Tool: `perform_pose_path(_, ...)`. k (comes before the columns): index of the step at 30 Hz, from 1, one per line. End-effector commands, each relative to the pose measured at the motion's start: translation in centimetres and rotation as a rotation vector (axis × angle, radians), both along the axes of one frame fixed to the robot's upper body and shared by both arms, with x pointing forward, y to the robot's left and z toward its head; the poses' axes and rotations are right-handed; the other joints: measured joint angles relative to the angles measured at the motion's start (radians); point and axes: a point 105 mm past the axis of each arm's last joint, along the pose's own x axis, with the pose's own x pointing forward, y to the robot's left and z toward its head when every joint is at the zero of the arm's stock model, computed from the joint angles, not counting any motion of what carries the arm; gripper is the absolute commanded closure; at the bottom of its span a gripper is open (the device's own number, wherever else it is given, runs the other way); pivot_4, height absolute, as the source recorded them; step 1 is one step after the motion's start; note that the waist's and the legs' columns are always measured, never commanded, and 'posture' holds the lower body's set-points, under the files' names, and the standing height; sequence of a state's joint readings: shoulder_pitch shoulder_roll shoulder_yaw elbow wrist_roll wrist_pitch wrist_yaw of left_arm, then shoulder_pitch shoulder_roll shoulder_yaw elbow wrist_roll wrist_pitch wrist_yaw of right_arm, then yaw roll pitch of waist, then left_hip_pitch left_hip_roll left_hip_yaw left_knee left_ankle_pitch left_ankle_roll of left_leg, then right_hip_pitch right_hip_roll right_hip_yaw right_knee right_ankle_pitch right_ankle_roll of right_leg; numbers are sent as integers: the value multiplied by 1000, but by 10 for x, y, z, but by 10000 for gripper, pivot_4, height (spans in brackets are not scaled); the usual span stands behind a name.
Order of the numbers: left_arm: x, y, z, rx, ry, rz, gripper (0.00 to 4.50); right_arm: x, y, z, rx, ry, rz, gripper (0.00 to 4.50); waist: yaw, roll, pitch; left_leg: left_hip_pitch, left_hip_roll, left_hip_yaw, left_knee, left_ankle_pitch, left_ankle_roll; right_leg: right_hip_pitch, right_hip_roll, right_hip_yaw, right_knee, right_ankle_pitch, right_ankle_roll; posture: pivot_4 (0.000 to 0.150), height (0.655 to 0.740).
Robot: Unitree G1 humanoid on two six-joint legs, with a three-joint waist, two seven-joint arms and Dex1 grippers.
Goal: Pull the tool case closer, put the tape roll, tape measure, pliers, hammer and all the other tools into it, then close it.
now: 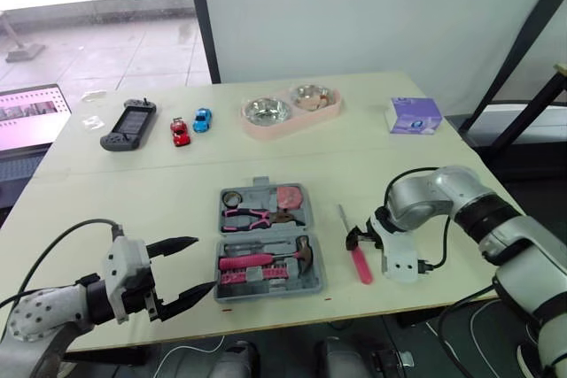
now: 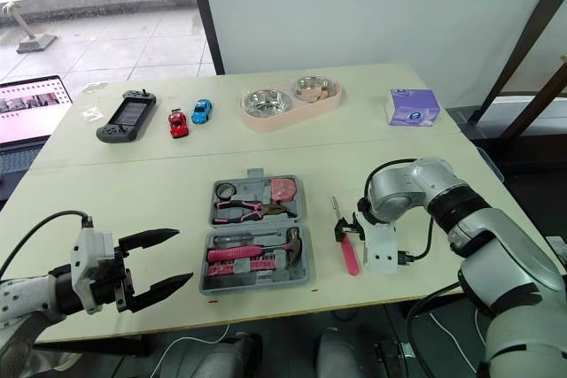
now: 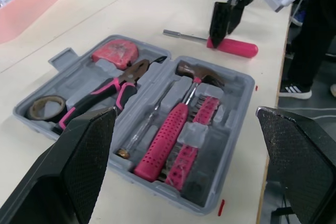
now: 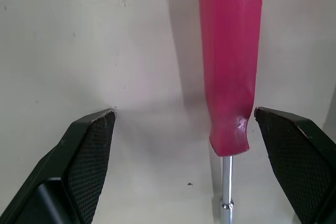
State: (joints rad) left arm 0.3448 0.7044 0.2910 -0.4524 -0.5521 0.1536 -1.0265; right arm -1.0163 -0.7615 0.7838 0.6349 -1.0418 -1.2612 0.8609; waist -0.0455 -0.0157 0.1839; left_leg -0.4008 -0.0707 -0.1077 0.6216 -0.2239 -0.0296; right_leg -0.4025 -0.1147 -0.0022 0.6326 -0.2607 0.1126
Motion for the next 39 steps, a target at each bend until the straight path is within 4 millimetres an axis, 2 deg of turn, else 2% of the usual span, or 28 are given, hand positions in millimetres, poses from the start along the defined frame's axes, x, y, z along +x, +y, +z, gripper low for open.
perform_pose_path(1, -1, 1, 6, 12, -45, 2, 0, 7, 2, -6, -30, -23, -8, 281, 0, -2, 0, 3, 0, 0, 0, 0, 0, 2, 0, 0, 0, 0, 0, 1500, 7233)
perform_pose_path(2, -2, 1, 6, 12, -45, 4, 0, 8, 5, -8, -33, -18, -3, 281, 0, -2, 0, 7, 1, 0, -1, 0, 0, 7, 0, 0, 0, 0, -1, 1500, 7233)
perform_pose_path(5, -2, 2, 4, 13, -44, 9, 0, 9, 12, -15, -26, -10, 2, 8801, -2, -8, -4, 11, 2, 0, -1, 0, 0, 11, 0, 0, -1, -1, -1, 1500, 7233)
perform_pose_path(12, -3, 5, 4, 16, -43, 16, 0, 8, 19, -19, -7, 2, 9, 41598, -8, -13, -7, 12, 5, 0, -2, 0, 0, 10, 4, 0, -1, 0, -2, 1500, 7233)
perform_pose_path(17, -4, 6, 3, 21, -43, 15, 0, 8, 28, -11, 88, 3, -21, 41708, -11, -13, -7, 12, 9, 0, -2, 0, 0, 10, 8, 1, -1, 1, -4, 1500, 7233)
perform_pose_path(21, -2, 8, 4, 22, -49, 18, 0, 16, 33, 27, 297, -1, -231, 41708, -11, -9, -4, 12, 12, 1, -5, 0, 0, 8, 11, 2, -2, 2, -7, 1500, 7233)
perform_pose_path(24, -2, 8, 4, 22, -53, 20, 0, 9, 34, 52, 438, 105, -519, 41708, 3, 0, 1, 10, 13, 1, -6, 0, 0, 6, 12, 2, -2, 2, -7, 1500, 7233)
perform_pose_path(27, -2, 9, 5, 18, -58, 28, 0, -29, 29, 91, 540, 460, -985, 41708, 25, 5, 4, 8, 13, 0, -6, 0, 0, 5, 11, 2, -2, 2, -7, 1500, 7233)
perform_pose_path(28, -3, 9, 4, 18, -58, 28, 0, -42, 30, 98, 539, 552, -1083, 41708, 31, 6, 5, 7, 13, 0, -6, 0, 0, 4, 10, 2, -3, 2, -7, 1500, 7233)
perform_pose_path(32, -2, 7, 3, 9, -51, 16, 0, -74, 20, 100, 431, 827, -1553, 41708, 38, 6, 4, -2, 14, -1, -5, -1, -1, -5, 8, 0, -2, 2, -8, 1500, 7233)
perform_pose_path(34, 1, 5, 3, 3, -50, 8, 0, -55, 29, 99, 544, 961, -1840, 41708, 32, 3, 3, -4, 14, 0, -5, -1, -1, -7, 7, 0, -3, 2, -9, 1500, 7233)
perform_pose_path(37, 3, 4, 4, 2, -52, 5, 0, -36, 38, 93, 609, 1074, -2096, 41708, 28, 3, 2, -6, 14, 3, -4, -1, -1, -12, 5, -1, -2, 5, -14, 1500, 7233)
perform_pose_path(39, 3, 4, 5, 3, -54, 2, 0, -5, 36, 82, 681, 1180, -2318, 41708, 27, 3, 3, -8, 14, 5, -4, 0, 0, -15, 4, -2, -2, 6, -13, 1500, 7233)
